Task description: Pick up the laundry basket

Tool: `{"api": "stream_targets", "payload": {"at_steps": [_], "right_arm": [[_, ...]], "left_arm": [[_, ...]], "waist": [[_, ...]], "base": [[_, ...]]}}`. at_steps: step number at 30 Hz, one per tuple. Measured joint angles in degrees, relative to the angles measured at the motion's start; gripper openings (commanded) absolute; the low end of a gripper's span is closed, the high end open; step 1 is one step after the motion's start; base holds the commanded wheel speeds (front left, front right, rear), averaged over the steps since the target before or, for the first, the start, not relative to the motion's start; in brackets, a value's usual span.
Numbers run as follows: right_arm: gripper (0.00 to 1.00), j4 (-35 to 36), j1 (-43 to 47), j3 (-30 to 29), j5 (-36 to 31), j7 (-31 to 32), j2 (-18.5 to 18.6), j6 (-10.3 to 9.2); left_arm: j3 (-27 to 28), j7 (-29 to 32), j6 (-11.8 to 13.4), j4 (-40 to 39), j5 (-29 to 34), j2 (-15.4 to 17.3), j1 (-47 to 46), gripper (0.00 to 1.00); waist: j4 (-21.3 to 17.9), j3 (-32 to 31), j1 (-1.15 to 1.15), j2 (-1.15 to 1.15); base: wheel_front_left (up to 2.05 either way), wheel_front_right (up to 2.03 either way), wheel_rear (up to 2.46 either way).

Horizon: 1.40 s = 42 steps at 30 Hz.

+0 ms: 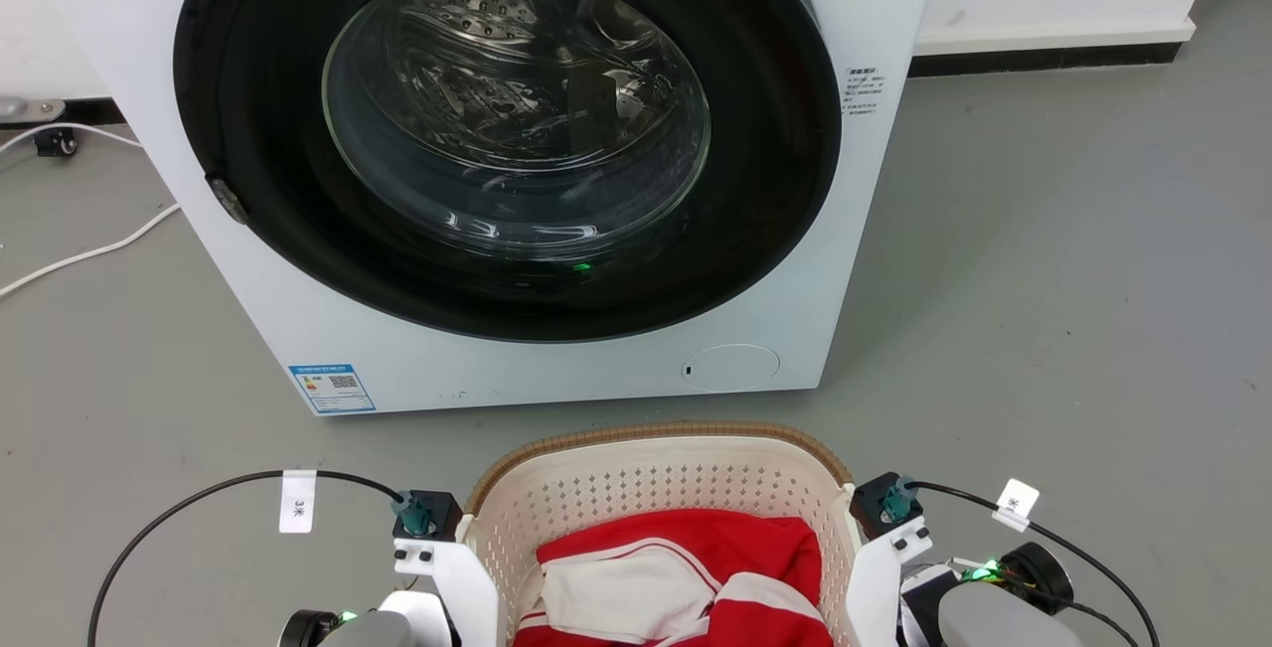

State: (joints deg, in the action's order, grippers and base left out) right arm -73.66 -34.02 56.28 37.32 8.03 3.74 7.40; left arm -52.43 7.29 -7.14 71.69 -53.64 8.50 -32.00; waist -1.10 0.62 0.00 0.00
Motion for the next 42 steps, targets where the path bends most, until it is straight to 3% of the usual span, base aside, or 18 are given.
{"api": "stream_targets", "payload": {"at_steps": [42], "right_arm": [[0.00, -0.21, -0.31, 5.38, 5.09, -0.42, 0.63, 0.00]], "left_arm": [[-4.59, -0.24, 0.00, 0.57, -4.61, -0.02, -0.34, 0.00]], "waist": [[-0.06, -0.40, 0.01, 0.00]], "base": [[0.00, 0.00, 0.00]]}}
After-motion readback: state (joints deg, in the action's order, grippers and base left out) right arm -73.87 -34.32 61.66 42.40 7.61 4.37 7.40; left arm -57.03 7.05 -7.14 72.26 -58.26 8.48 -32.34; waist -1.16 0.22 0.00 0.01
